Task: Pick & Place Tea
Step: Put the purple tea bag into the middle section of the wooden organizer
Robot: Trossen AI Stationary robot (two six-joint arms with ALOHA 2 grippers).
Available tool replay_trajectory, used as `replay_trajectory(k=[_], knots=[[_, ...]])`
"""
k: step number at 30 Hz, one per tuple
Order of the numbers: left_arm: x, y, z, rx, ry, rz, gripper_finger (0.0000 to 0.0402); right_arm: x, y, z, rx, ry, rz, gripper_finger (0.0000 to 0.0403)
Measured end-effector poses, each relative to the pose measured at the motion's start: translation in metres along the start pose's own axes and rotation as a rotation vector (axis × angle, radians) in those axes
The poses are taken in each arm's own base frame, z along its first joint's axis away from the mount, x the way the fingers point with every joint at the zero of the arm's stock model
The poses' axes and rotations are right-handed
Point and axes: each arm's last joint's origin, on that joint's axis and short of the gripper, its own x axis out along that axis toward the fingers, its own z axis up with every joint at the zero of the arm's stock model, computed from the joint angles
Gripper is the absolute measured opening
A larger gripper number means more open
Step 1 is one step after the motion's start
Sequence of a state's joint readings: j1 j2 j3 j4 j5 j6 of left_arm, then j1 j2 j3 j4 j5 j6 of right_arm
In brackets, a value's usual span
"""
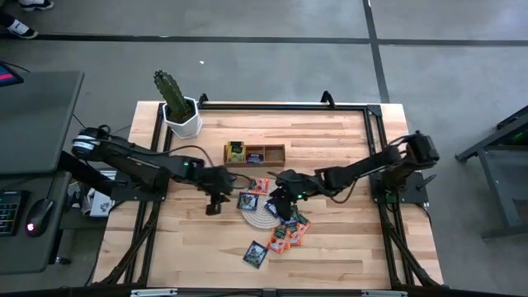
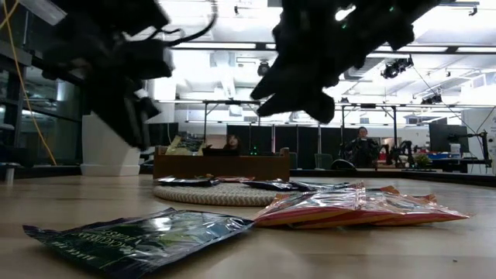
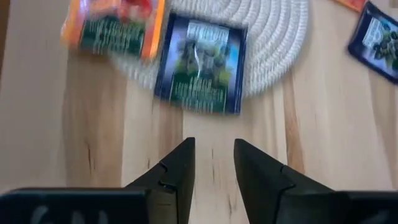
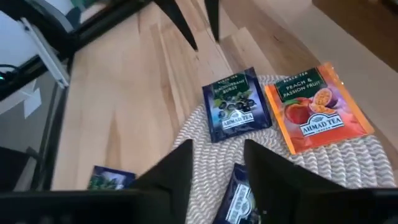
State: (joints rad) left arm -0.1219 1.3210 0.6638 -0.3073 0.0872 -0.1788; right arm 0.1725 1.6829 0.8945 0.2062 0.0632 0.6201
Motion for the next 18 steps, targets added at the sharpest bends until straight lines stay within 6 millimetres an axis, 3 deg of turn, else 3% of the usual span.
replay_trajectory(k=[4, 6, 9, 18], knots=[[-0.003, 0.000, -0.016, -0.054, -0.119, -0.031, 0.0108, 0.014, -0.001, 0.005, -0.024, 0.010, -0.002, 0.0037], [-0.003, 0.001, -0.023, -0.086, -0.154, -0.050, 0.0108, 0.020, 0.001, 0.009, -0.069, 0.004, 0.002, 0.0011], [-0.002, 0.003, -0.030, -0.132, -0.191, -0.065, 0.0108, 0.031, 0.003, 0.016, -0.100, -0.007, -0.014, 0.0009], [0.002, -0.001, -0.029, -0.144, -0.239, -0.070, 0.0108, 0.067, -0.002, 0.010, -0.145, 0.122, -0.035, 0.0001]])
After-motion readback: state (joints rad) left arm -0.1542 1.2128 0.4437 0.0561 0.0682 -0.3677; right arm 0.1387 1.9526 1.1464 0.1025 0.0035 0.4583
